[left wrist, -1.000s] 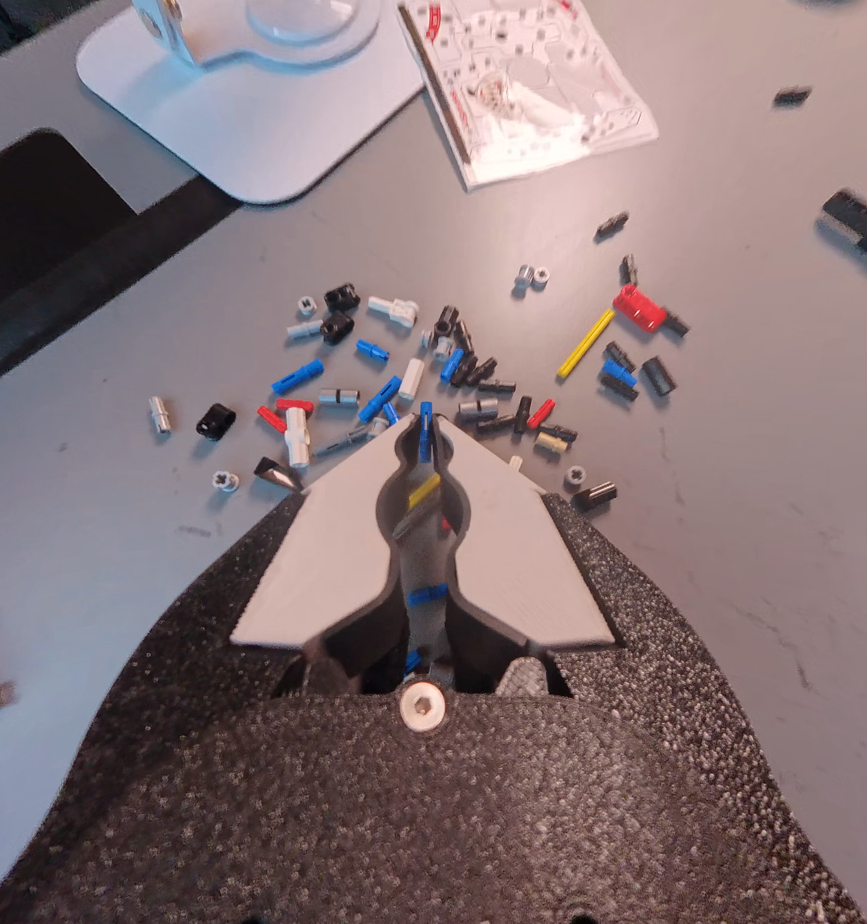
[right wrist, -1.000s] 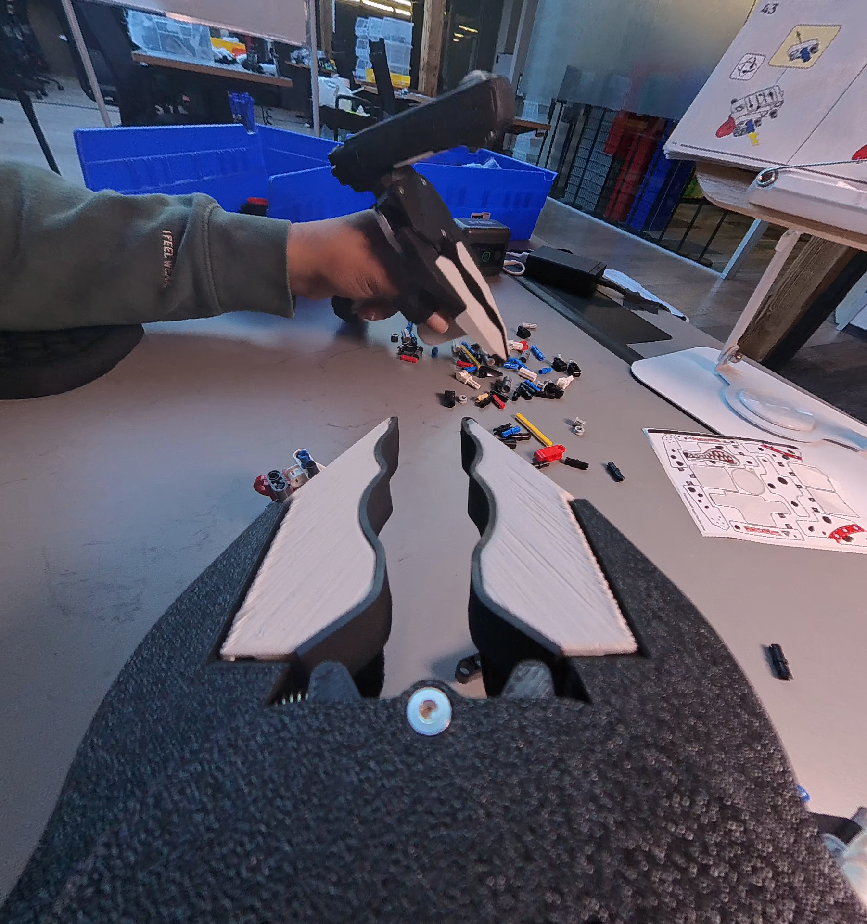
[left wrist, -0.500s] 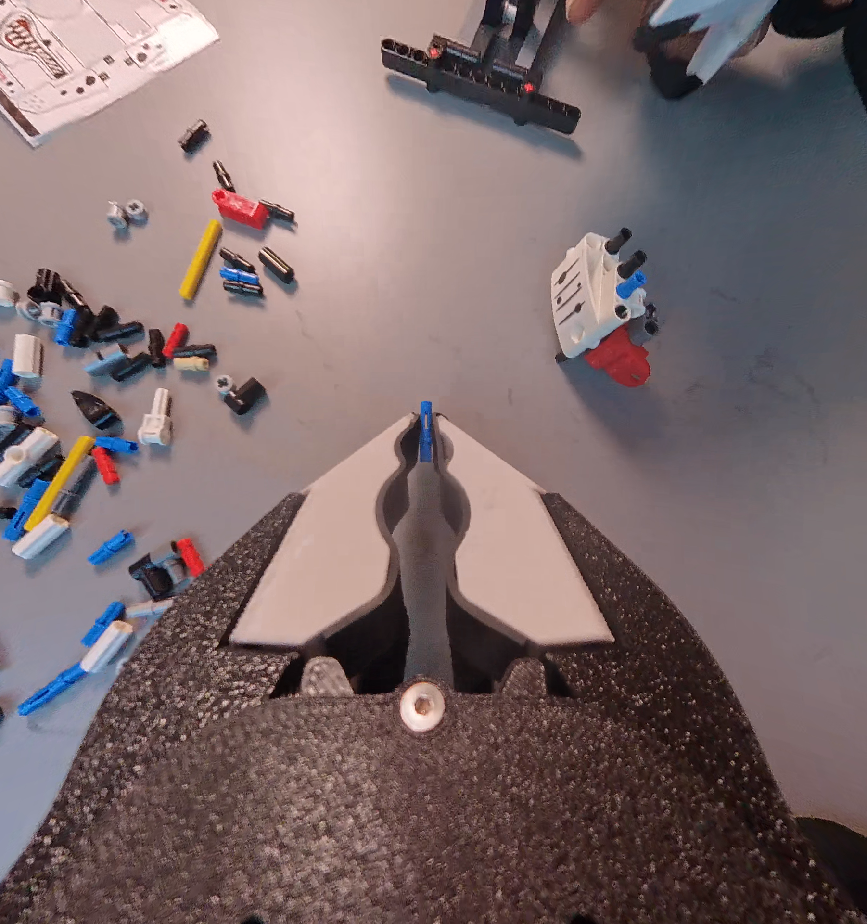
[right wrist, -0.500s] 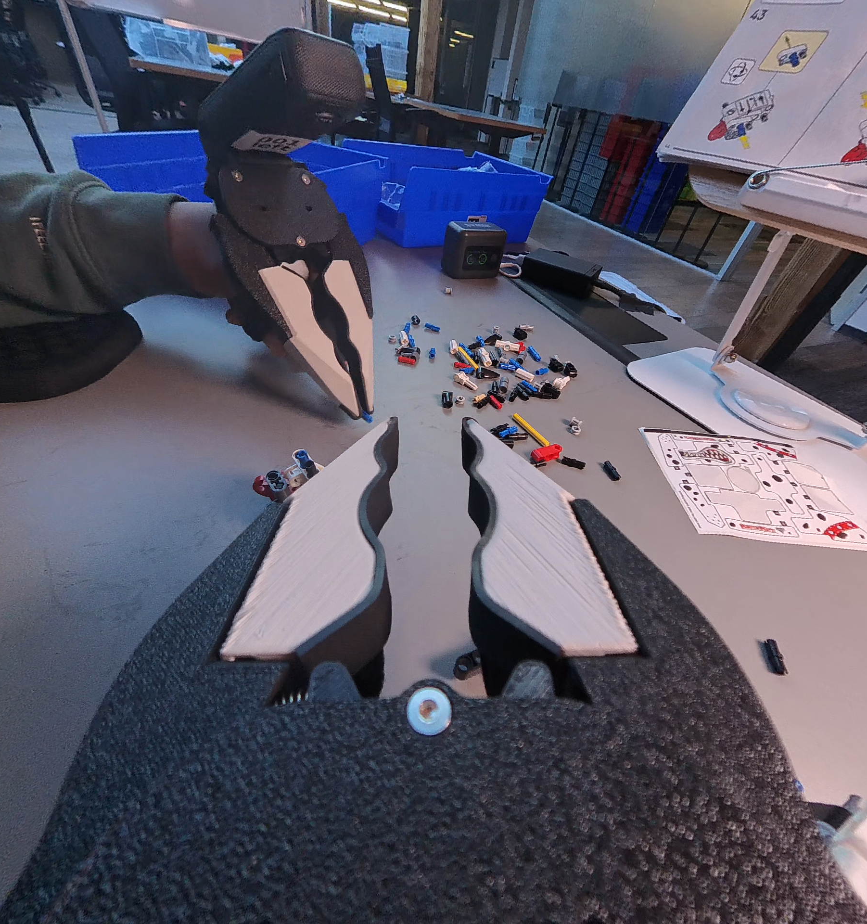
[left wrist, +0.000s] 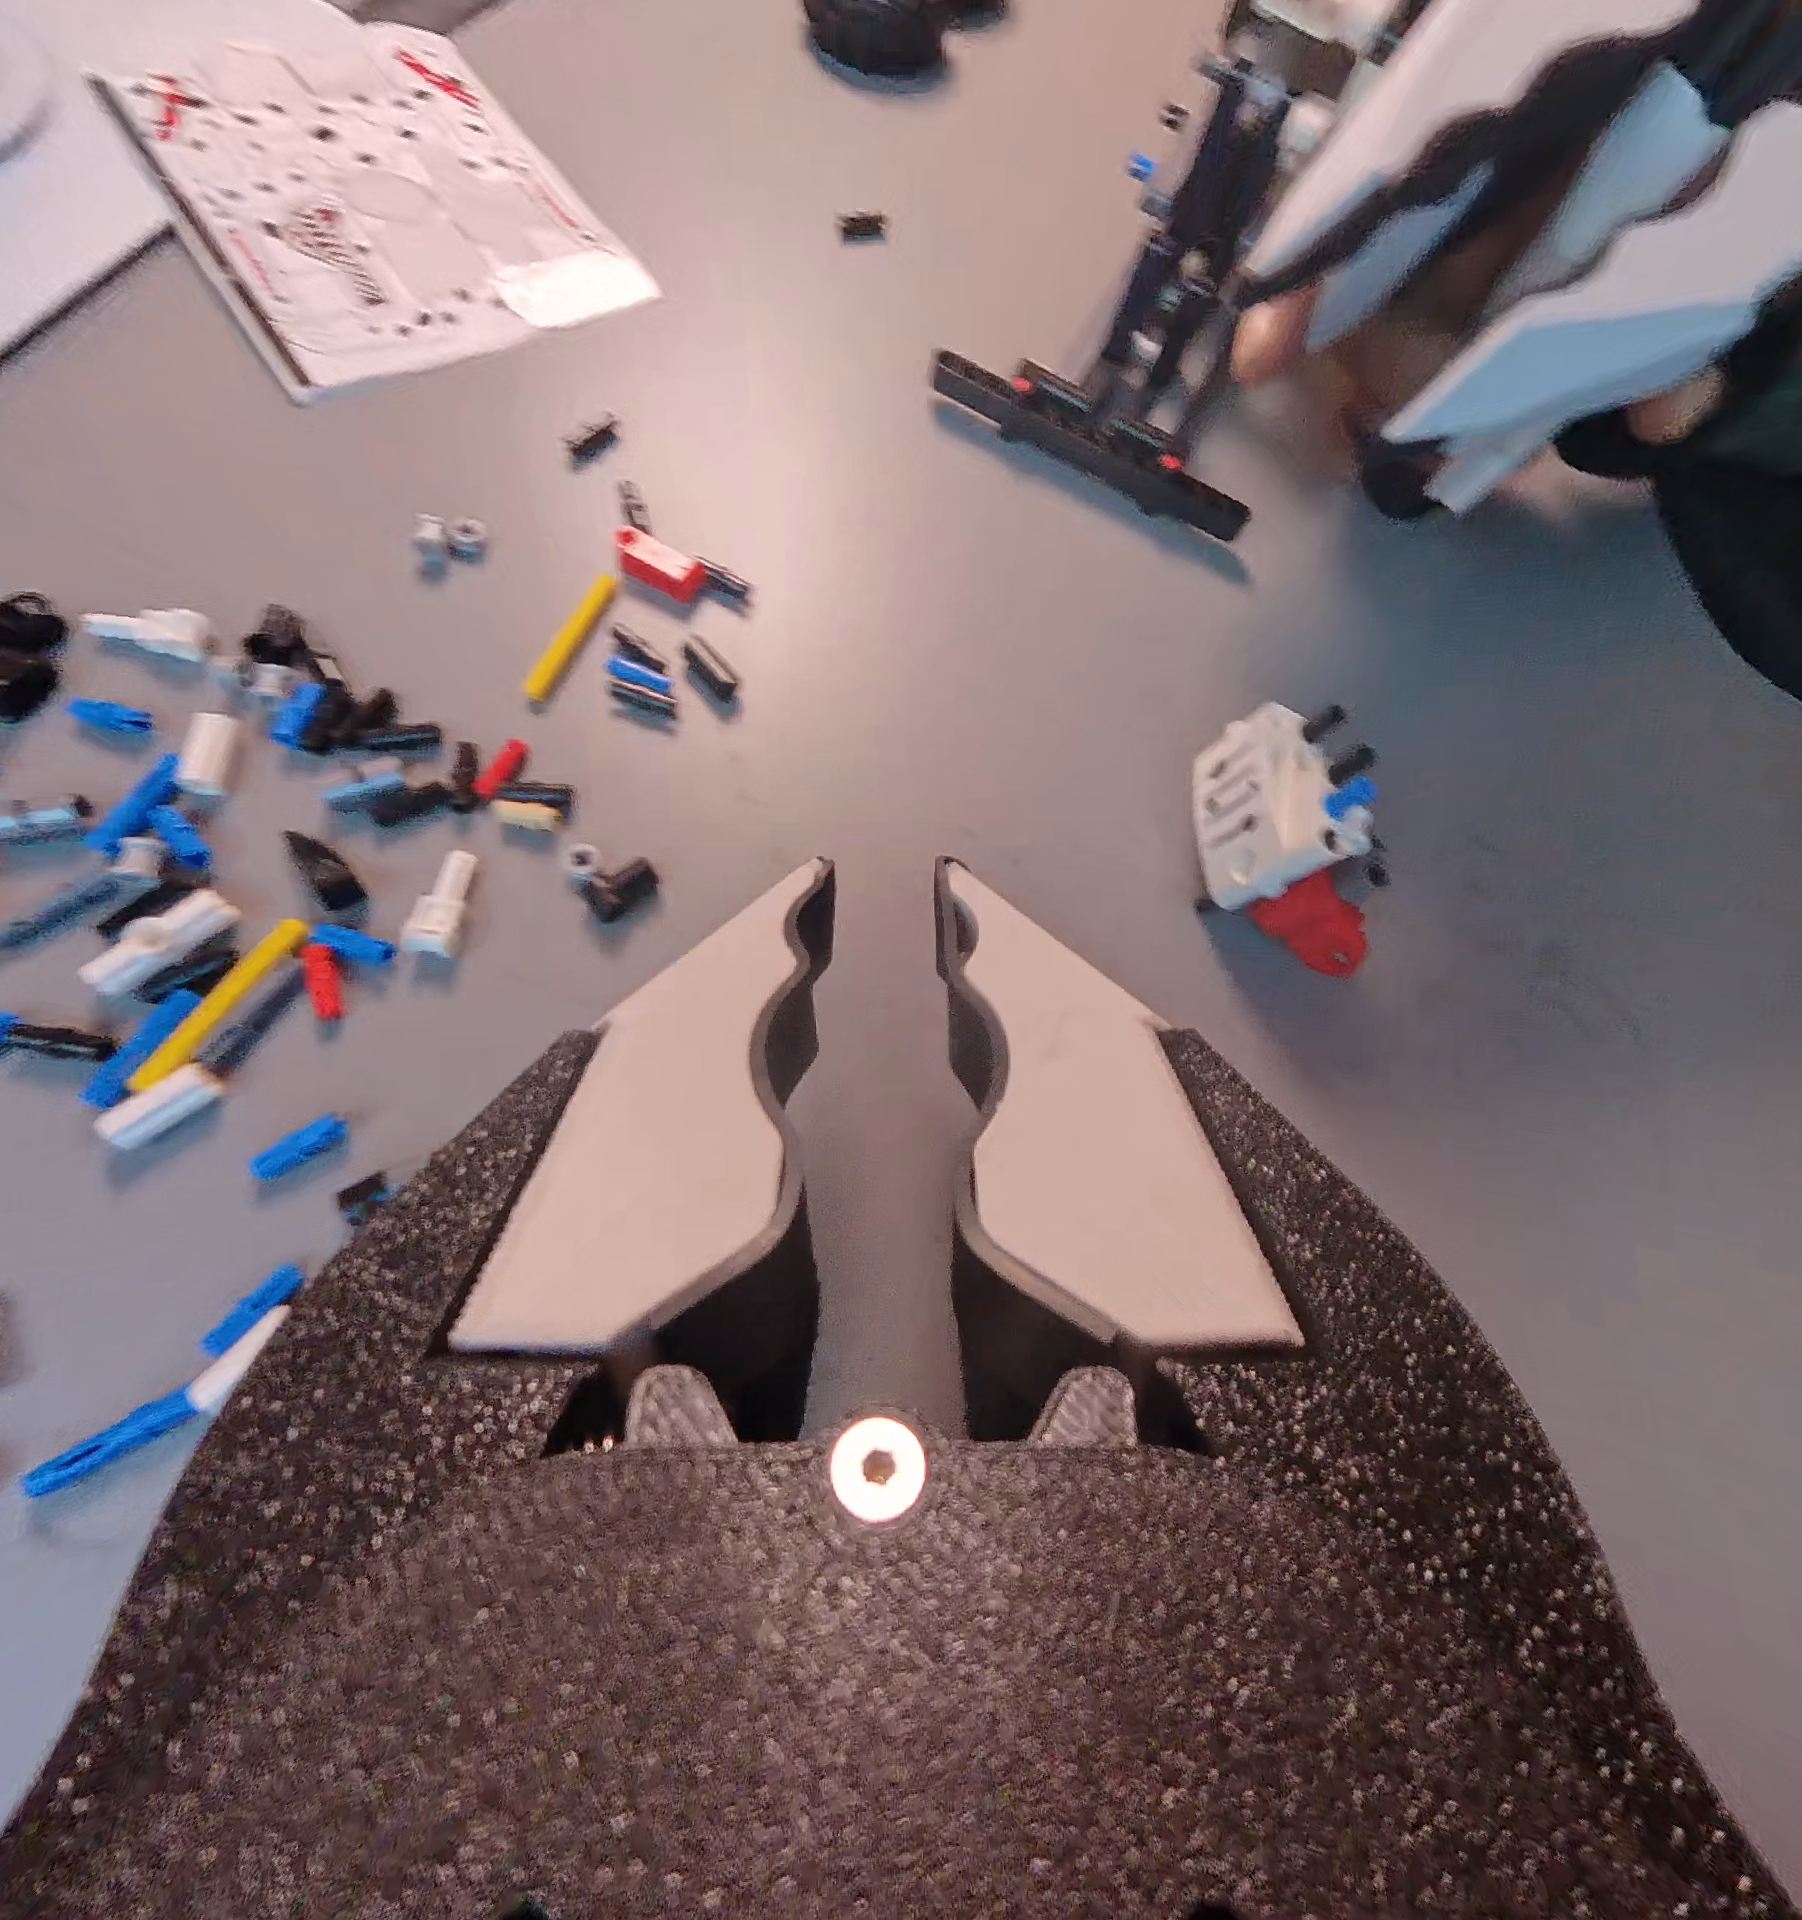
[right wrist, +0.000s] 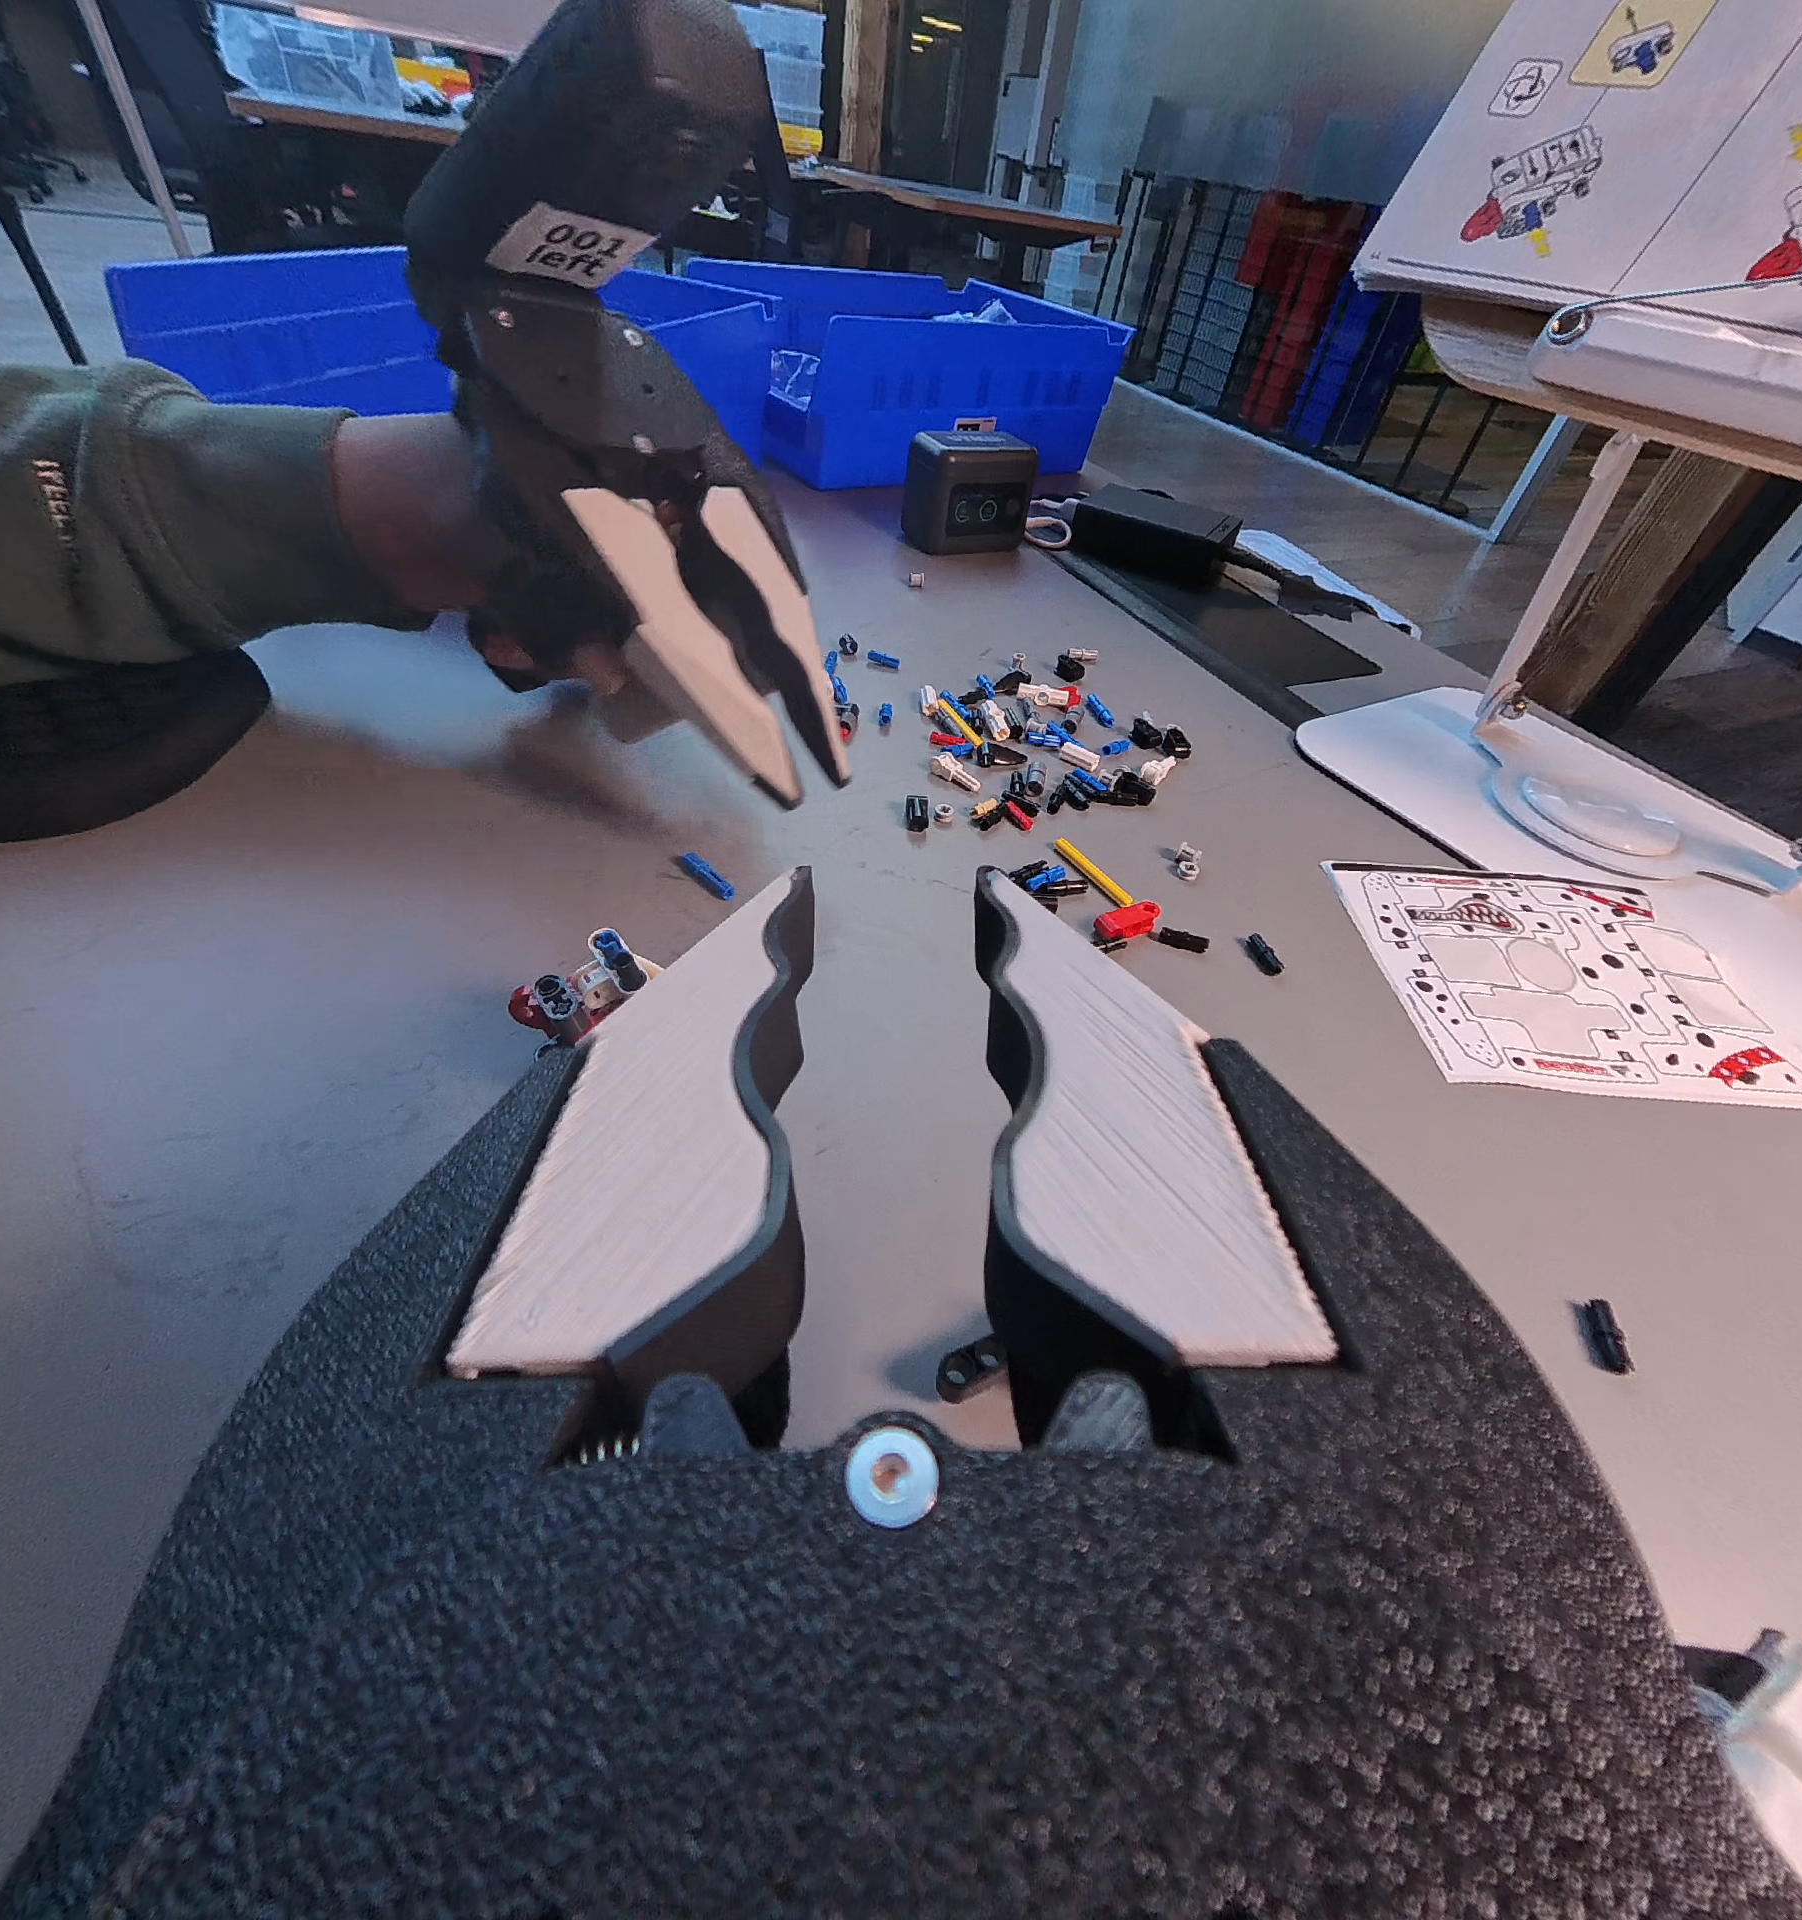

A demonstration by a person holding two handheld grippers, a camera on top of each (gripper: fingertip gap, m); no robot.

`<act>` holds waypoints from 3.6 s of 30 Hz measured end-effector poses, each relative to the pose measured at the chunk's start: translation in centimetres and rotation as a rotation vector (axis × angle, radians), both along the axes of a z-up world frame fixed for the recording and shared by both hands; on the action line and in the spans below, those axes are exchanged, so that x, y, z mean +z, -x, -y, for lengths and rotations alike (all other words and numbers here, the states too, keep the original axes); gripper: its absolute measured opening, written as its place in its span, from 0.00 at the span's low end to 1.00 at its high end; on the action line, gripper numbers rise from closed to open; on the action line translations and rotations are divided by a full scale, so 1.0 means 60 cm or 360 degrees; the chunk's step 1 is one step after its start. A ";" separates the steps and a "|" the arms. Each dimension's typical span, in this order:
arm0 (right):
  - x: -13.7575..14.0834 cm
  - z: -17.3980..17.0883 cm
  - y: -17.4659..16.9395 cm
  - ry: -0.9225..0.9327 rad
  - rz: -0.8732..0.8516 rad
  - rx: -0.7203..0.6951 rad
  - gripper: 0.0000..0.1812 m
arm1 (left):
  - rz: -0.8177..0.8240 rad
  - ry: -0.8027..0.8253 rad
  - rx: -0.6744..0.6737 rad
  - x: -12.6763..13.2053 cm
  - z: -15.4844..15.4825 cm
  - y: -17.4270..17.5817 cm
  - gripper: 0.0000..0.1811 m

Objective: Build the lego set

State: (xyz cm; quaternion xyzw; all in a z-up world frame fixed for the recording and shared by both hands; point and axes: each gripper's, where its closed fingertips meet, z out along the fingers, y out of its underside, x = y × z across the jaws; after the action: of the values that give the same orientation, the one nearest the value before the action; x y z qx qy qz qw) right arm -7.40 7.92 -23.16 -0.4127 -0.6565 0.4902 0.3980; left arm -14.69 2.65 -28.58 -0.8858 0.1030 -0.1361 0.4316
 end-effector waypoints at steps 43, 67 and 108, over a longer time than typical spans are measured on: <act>0.002 0.005 -0.004 0.0006 -0.0011 0.0032 0.16 | -0.0339 0.0209 0.0423 -0.048 -0.096 0.159 0.09; -0.002 0.009 -0.003 -0.0055 -0.0008 0.0029 0.16 | -0.0141 0.0187 -0.0150 -0.041 0.035 -0.040 0.10; 0.000 0.027 0.006 -0.0050 -0.0018 -0.0074 0.23 | -0.0299 0.1000 0.0634 -0.049 0.380 0.304 0.15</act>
State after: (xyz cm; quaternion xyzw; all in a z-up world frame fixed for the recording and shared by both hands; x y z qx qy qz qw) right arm -7.77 6.29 -23.16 -0.4187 -0.6520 0.4729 0.4194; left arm -32.92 -20.14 -31.49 -0.9861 -0.0789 0.0074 0.1458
